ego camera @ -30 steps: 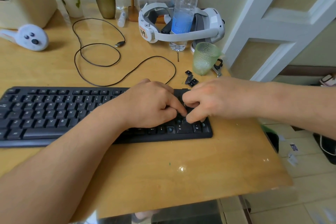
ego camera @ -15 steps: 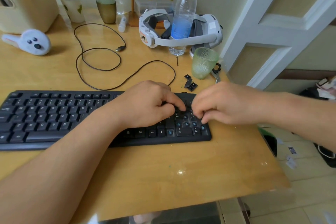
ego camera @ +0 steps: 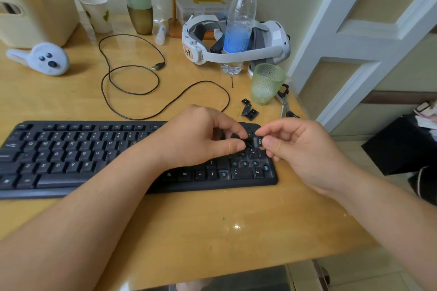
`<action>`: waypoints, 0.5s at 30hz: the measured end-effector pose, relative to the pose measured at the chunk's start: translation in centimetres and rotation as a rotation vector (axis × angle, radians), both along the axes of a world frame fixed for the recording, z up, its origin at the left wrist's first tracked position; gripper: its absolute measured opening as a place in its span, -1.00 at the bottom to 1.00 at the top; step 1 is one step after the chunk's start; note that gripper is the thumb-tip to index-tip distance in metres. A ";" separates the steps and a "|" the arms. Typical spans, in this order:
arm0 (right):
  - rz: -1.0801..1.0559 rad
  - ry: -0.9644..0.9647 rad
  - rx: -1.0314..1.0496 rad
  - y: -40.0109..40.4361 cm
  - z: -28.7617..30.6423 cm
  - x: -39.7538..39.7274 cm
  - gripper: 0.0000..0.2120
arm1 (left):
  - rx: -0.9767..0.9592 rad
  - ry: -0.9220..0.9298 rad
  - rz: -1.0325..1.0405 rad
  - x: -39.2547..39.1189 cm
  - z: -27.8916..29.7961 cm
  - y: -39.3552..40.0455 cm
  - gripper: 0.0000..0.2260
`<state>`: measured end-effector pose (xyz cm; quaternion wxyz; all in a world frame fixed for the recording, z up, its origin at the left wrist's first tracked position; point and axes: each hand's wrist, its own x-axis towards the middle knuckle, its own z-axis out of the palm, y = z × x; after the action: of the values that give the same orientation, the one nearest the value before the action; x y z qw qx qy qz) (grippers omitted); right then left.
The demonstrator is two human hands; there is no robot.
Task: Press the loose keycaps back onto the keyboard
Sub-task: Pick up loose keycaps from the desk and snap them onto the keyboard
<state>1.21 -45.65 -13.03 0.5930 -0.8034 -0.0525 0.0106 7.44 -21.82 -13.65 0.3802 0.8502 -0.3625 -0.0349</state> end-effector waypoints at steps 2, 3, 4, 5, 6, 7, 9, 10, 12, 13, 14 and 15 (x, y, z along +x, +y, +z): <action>-0.011 0.011 0.035 0.6 -0.2 -0.2 -0.82 | 0.001 -0.009 -0.017 -0.1 -0.1 -0.2 -0.80; -0.011 0.018 0.043 0.9 -0.2 -0.2 -0.82 | -0.002 -0.020 -0.024 -0.2 0.0 -0.3 -0.80; -0.010 0.028 0.053 1.1 -0.3 -0.3 -0.83 | -0.010 -0.032 -0.030 -0.3 0.0 -0.4 -0.81; -0.012 0.039 0.067 1.4 -0.3 -0.3 -0.83 | -0.021 -0.041 -0.035 -0.4 0.0 -0.4 -0.82; -0.016 0.051 0.085 1.5 -0.2 -0.3 -0.83 | -0.032 -0.047 -0.039 -0.4 0.0 -0.4 -0.83; -0.021 0.065 0.109 1.6 -0.2 -0.4 -0.83 | -0.042 -0.047 -0.043 -0.4 0.1 -0.4 -0.84; -0.034 0.084 0.144 1.7 -0.1 -0.4 -0.83 | -0.051 -0.036 -0.042 -0.4 0.1 -0.3 -0.83; -0.043 0.078 0.145 1.6 0.0 -0.3 -0.83 | -0.054 -0.031 -0.037 -0.4 0.1 -0.3 -0.82; -0.055 0.051 0.128 1.5 0.0 -0.3 -0.82 | -0.067 -0.012 -0.020 -0.3 0.1 -0.2 -0.80; -0.059 0.039 0.117 1.5 0.1 -0.2 -0.82 | -0.076 0.000 -0.012 -0.3 0.1 -0.1 -0.80; -0.062 0.033 0.107 1.5 0.1 -0.3 -0.81 | -0.084 0.010 -0.006 -0.3 0.2 -0.1 -0.81; -0.064 0.031 0.096 1.6 0.1 -0.3 -0.80 | -0.089 0.012 -0.007 -0.3 0.2 -0.1 -0.83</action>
<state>0.92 -44.05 -12.90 0.6317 -0.7750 -0.0180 0.0013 7.13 -21.96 -13.44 0.4195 0.8309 -0.3646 -0.0254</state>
